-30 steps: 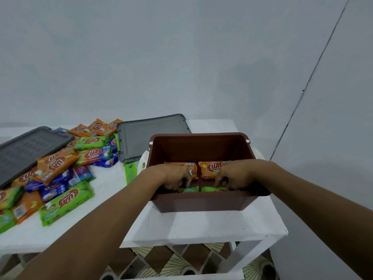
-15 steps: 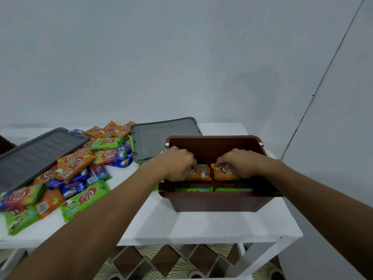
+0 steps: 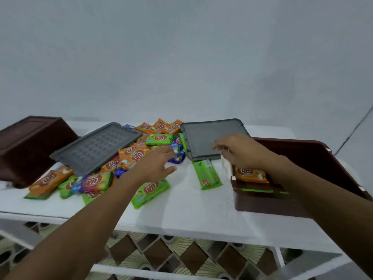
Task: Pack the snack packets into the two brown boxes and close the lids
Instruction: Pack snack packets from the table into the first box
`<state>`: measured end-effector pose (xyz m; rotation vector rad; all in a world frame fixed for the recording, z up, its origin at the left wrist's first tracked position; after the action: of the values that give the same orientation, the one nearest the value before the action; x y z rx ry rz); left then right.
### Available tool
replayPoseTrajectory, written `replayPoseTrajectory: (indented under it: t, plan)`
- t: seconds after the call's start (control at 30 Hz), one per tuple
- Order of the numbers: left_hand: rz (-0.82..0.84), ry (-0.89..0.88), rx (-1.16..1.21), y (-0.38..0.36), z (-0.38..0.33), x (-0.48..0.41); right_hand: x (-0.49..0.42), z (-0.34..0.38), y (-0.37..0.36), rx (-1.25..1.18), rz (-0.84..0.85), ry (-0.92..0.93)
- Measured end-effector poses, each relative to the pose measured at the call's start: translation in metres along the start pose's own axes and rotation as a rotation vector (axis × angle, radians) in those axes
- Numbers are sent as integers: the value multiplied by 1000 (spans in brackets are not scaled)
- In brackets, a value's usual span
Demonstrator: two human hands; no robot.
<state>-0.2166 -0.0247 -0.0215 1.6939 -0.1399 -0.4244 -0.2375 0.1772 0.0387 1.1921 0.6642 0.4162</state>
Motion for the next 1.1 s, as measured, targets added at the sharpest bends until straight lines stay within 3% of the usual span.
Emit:
replayPoseTrajectory:
  t: [0.13,0.17,0.3,0.5,0.63,0.73,0.9,1.1]
  plan:
    - [-65,189,-91,6,61,21,-25,40,-28,18,68,20]
    - [-67,281,-76,10,115,34,-60,69,-55,34,99,4]
    - [33,429,-49,-5,162,40,-101,84,-102,73,191,-80]
    - [94,466,103,-14,155,32,-133,67,-135,144,163,-191]
    - [167,449,98,-23,145,35,-137,55,-160,159,275,-245]
    - [109,474,225,-17,147,39,-143,58,-178,198,318,-257]
    - [0,580,628,-6,148,42,-147,56,-171,258,234,-273]
    - [-201,661,937,19,134,21,-140,43,-106,-34,172,-290]
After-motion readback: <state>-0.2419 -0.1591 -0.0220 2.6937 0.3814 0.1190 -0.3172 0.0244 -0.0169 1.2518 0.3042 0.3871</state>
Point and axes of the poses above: each hand's wrist, its own x-axis away from the middle knuckle, its own y-axis out of the back of the hand, z = x × y, the point moved 9 cm from there along -x, towards the middle knuckle, and after that the axes turned 7 degrees about -z, right-handed, at the moved point
